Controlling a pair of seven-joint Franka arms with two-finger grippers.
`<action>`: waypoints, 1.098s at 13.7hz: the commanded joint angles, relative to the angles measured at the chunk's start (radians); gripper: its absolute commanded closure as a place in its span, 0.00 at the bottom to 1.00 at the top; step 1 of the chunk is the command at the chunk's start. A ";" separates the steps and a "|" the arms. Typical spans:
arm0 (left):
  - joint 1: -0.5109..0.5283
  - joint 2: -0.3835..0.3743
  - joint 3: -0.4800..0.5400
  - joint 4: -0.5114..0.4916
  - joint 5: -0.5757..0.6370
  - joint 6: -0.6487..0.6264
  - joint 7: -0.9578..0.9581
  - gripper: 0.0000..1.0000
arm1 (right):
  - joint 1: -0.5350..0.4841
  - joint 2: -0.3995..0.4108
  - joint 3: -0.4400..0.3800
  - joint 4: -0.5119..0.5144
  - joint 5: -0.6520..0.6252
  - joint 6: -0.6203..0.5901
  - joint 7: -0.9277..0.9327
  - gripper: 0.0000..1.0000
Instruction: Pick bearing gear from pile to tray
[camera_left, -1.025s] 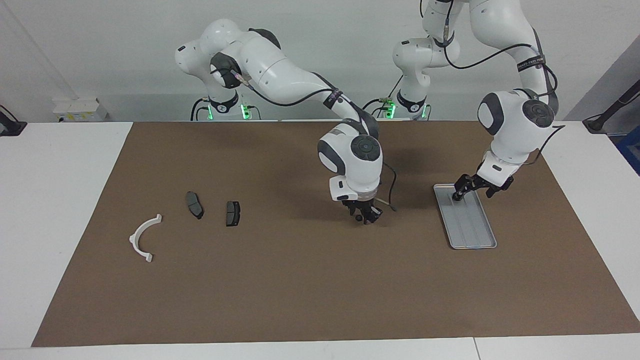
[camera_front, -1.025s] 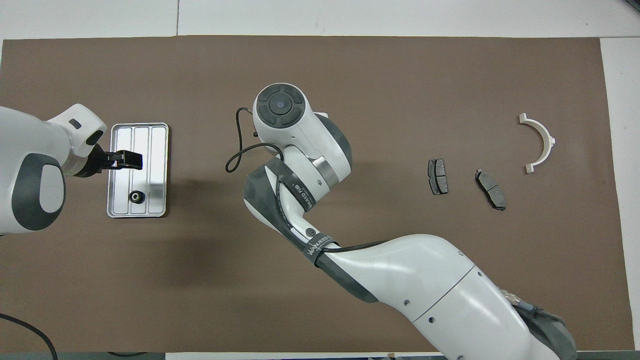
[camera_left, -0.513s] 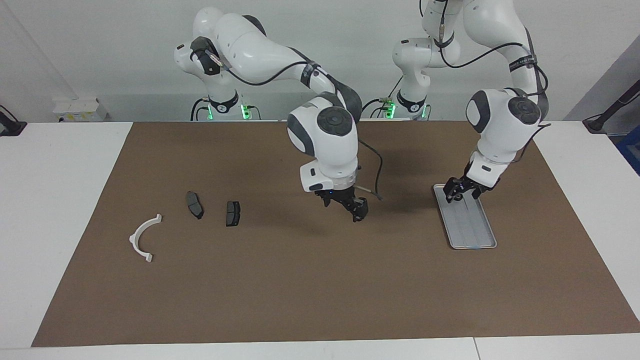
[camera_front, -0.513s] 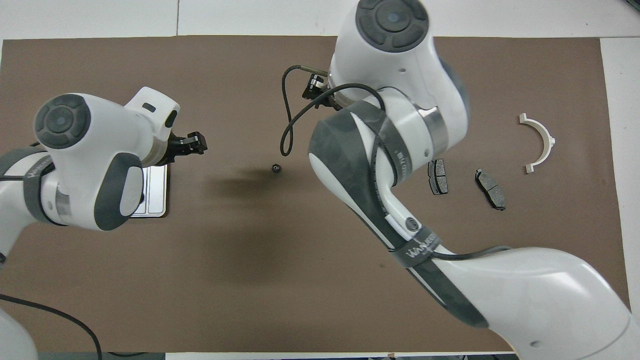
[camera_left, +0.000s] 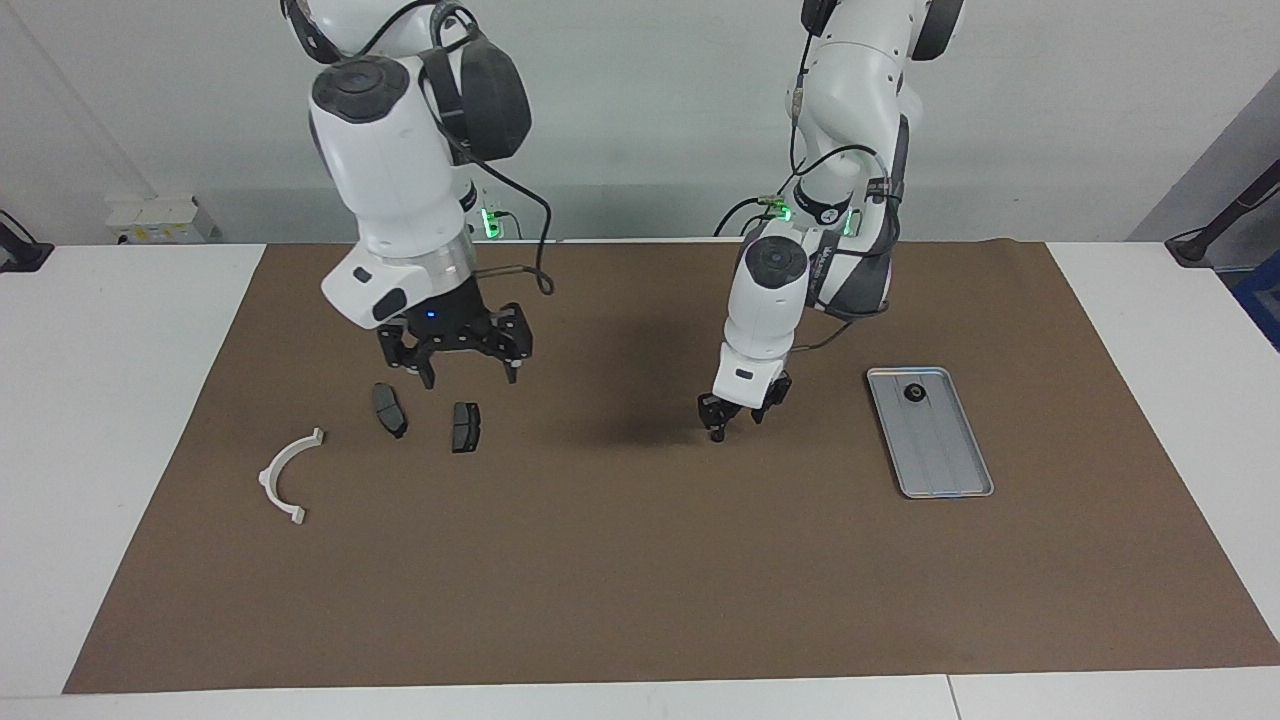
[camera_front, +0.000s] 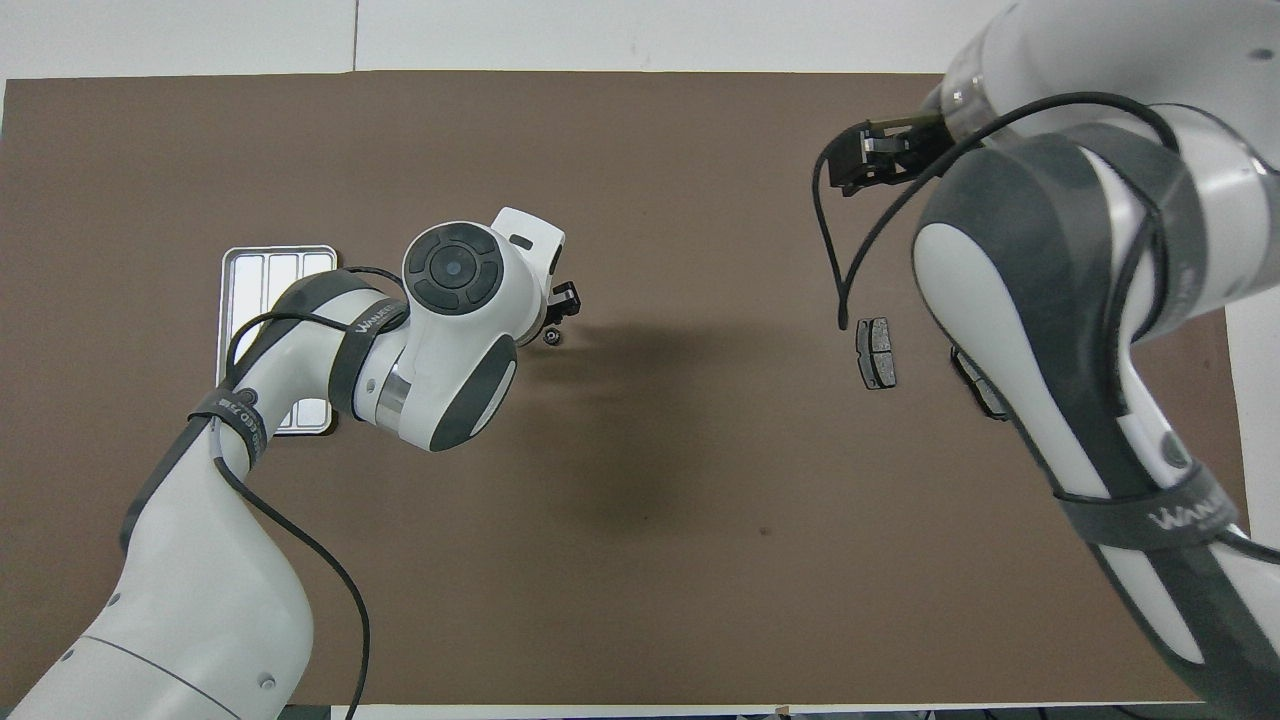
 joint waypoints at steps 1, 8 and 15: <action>-0.022 0.000 0.015 -0.028 0.019 0.070 -0.076 0.28 | -0.085 -0.168 0.010 -0.186 0.024 0.021 -0.139 0.00; -0.044 0.013 0.017 -0.036 0.018 0.092 -0.149 0.39 | -0.201 -0.299 0.002 -0.276 -0.017 0.020 -0.288 0.00; -0.047 0.025 0.017 -0.037 0.018 0.107 -0.149 0.43 | -0.237 -0.297 0.004 -0.276 -0.007 0.024 -0.303 0.00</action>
